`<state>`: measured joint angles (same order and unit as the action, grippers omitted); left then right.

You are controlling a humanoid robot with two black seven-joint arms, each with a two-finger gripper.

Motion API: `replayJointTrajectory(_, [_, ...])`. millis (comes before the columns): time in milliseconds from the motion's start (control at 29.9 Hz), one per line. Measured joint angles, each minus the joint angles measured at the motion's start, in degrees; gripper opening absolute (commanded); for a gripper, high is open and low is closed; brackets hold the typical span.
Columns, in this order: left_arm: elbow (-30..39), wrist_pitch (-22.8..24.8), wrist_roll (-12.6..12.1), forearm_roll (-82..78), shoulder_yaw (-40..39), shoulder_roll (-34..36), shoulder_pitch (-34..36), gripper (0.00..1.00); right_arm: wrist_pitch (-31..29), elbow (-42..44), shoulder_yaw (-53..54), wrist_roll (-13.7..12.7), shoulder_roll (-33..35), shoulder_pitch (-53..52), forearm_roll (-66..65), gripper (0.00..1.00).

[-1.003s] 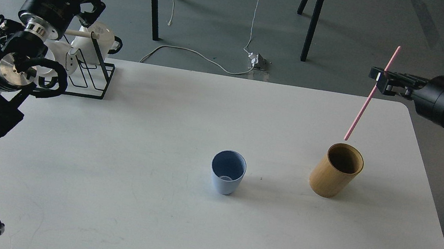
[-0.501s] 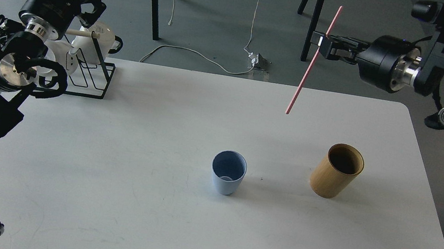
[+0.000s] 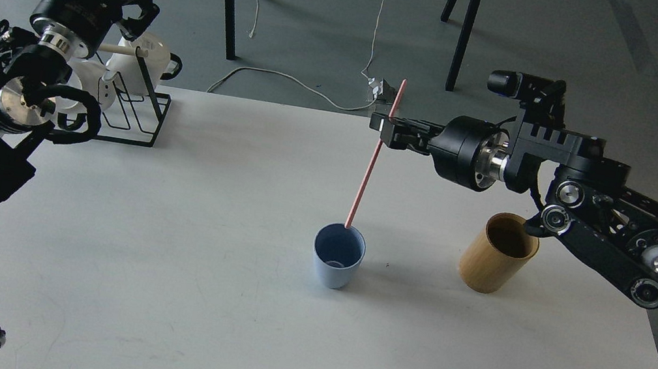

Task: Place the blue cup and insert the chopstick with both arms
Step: 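Move the straw over the blue cup and lower it inside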

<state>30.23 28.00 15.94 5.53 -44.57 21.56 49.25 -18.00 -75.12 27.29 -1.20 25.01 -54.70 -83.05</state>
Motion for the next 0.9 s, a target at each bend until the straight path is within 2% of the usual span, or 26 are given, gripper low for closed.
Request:
replayJointTrajectory(234, [0.0,0.0,-0.12,0.0,0.01,0.03,0.21,1.0,-0.09,-0.02,-1.68,0.1,-0.16,0.27,0.06,0.07])
replayJointTrajectory(735, [0.0,0.0,-0.03,0.03,0.01,0.13,0.06,1.0,-0.12,2.32,-5.66,0.06,-4.95,0.58,-0.96,0.08])
replayJointTrajectory(836, [0.0,0.0,0.03,0.04,0.01,0.14,-0.01,1.0,-0.12,2.65,-5.82,0.06,-5.04,0.58,-0.98,0.12])
replayJointTrajectory(903, [0.0,0.0,0.05,0.05,0.01,0.14,-0.03,1.0,-0.12,2.68,-5.99,0.06,-5.04,0.72,-0.98,0.2])
